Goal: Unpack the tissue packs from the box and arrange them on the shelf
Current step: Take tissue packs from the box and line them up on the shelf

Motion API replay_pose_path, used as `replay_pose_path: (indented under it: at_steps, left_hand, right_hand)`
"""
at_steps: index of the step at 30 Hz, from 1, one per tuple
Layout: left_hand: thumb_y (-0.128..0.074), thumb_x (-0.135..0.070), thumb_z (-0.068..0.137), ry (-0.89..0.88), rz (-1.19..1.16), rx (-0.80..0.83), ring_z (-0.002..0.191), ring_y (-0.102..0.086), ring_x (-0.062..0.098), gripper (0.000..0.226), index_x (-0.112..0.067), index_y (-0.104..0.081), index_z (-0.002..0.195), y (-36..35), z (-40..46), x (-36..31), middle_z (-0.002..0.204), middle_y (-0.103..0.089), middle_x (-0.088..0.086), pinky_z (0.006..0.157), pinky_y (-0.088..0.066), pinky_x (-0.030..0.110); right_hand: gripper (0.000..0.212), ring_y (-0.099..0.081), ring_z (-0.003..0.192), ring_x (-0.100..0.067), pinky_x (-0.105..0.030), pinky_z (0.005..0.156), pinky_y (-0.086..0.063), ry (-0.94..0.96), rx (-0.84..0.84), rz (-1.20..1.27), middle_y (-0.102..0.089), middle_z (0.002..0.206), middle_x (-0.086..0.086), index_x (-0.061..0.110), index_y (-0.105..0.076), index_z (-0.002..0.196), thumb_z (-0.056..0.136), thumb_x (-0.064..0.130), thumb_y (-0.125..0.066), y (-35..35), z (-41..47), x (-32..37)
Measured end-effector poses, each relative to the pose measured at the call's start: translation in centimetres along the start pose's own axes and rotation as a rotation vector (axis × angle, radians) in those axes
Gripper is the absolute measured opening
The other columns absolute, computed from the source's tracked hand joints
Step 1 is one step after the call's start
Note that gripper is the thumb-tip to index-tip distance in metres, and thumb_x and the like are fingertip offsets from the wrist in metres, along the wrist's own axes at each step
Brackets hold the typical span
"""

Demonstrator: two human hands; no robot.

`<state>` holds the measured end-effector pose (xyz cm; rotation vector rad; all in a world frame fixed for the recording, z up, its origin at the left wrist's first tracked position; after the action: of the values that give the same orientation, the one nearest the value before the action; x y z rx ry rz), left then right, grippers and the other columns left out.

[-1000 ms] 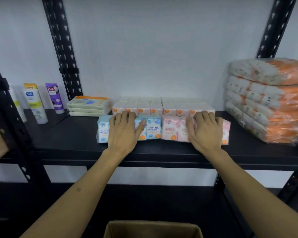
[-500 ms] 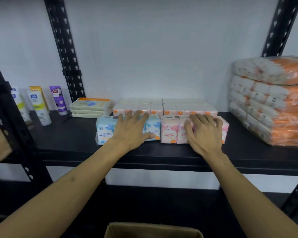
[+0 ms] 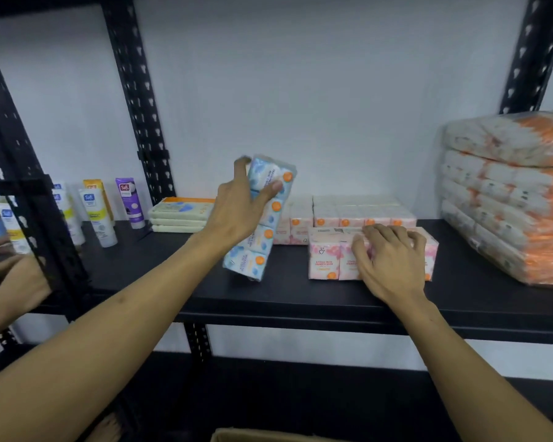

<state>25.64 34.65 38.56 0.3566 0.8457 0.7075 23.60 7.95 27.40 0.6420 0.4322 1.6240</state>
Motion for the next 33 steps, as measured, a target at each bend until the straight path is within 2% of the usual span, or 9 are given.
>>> replay_pose_path:
  at_steps: [3,6,8,11,13,19,24,29,33]
  left_hand:
    - [-0.052,-0.064,0.094,-0.140,0.163,0.089,0.097,-0.067,0.033,0.088,-0.052,0.010,0.155,1.0,1.0,0.2,0.131,-0.056,0.019,0.084,-0.056,0.047]
    - [-0.042,-0.064,0.098,-0.188,0.577,0.167,0.135,-0.044,0.039,0.067,-0.058,-0.007,0.154,2.3,1.9,0.2,0.168,-0.001,0.013,0.089,-0.051,0.053]
    - [-0.059,-0.065,0.090,-0.215,0.623,0.213,0.146,-0.026,0.033,0.077,-0.050,-0.020,0.155,3.0,1.9,0.7,0.168,0.007,0.006,0.100,-0.046,0.055]
    - [-0.086,-0.055,0.069,-0.181,0.493,0.268,0.143,-0.022,0.025,0.105,-0.042,-0.026,0.153,3.9,1.7,1.6,0.161,-0.017,0.004,0.107,-0.044,0.056]
    - [-0.090,-0.047,0.066,-0.176,0.418,0.202,0.134,-0.029,0.023,0.104,-0.040,-0.032,0.151,4.0,1.4,1.9,0.146,-0.035,0.002,0.104,-0.045,0.054]
    - [-0.091,-0.041,0.069,-0.046,0.147,-0.145,0.119,-0.043,0.024,0.093,-0.034,-0.039,0.145,4.2,-1.0,4.7,0.133,-0.045,0.007,0.099,-0.039,0.034]
    - [-0.087,-0.051,0.071,0.134,-0.047,-0.129,0.118,-0.056,0.022,0.089,-0.026,-0.033,0.138,2.4,-4.4,8.6,0.131,-0.054,0.003,0.101,-0.048,0.042]
    - [-0.083,-0.053,0.075,0.370,-0.089,-0.088,0.120,-0.058,0.029,0.097,-0.016,-0.027,0.144,0.1,-7.2,10.8,0.139,-0.055,0.013,0.096,-0.048,0.037]
    - [-0.080,-0.057,0.077,0.424,-0.100,-0.041,0.123,-0.056,0.031,0.101,-0.015,-0.022,0.148,-0.4,-7.4,11.2,0.141,-0.053,0.014,0.097,-0.048,0.040]
  right_hand:
    - [0.055,-0.061,0.114,-0.027,-0.047,0.104,-0.030,0.001,0.001,0.003,-0.073,0.121,-0.006,0.012,-0.074,0.114,0.098,0.047,-0.035,0.0,0.0,0.0]
    - [0.055,-0.061,0.115,-0.027,-0.047,0.104,-0.030,-0.001,0.006,0.010,-0.072,0.122,-0.006,0.012,-0.074,0.114,0.097,0.047,-0.035,0.0,-0.1,-0.1]
    - [0.054,-0.062,0.114,-0.028,-0.047,0.103,-0.030,0.004,0.002,0.013,-0.073,0.121,-0.007,0.012,-0.074,0.114,0.097,0.046,-0.036,0.0,-0.1,-0.1]
    - [0.052,-0.062,0.113,-0.027,-0.047,0.103,-0.031,0.004,-0.021,0.022,-0.073,0.119,-0.006,0.012,-0.075,0.112,0.097,0.045,-0.037,0.0,-0.1,0.0]
    - [0.051,-0.062,0.112,-0.027,-0.048,0.104,-0.031,-0.002,-0.040,0.044,-0.074,0.117,-0.006,0.012,-0.075,0.110,0.097,0.045,-0.038,0.2,-0.2,0.0]
    - [0.079,-0.049,0.128,-0.027,-0.055,0.112,-0.022,-0.022,0.095,0.034,-0.063,0.134,-0.003,0.021,-0.066,0.128,0.089,0.079,-0.028,0.2,-0.2,0.2]
    - [0.101,-0.032,0.144,-0.025,-0.058,0.120,-0.006,-0.021,0.265,0.015,-0.044,0.152,-0.002,0.039,-0.046,0.145,0.068,0.100,-0.024,0.0,-0.1,0.0]
    - [0.091,-0.042,0.136,-0.026,-0.059,0.115,-0.019,0.002,0.213,-0.018,-0.054,0.144,-0.002,0.039,-0.058,0.135,0.072,0.096,-0.027,-0.3,0.0,-0.3]
    - [0.077,-0.053,0.122,-0.028,-0.055,0.103,-0.033,0.025,0.092,-0.023,-0.066,0.127,-0.003,0.034,-0.068,0.124,0.079,0.089,-0.038,-0.3,-0.2,-0.2]
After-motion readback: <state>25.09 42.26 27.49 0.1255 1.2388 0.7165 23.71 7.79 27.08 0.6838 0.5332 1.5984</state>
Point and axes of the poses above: each hand's wrist, its own z-axis towards the middle knuckle, its own y-axis out of the back of the hand, x = y × z, the point moved 4 cm from there along z, towards the middle knuckle
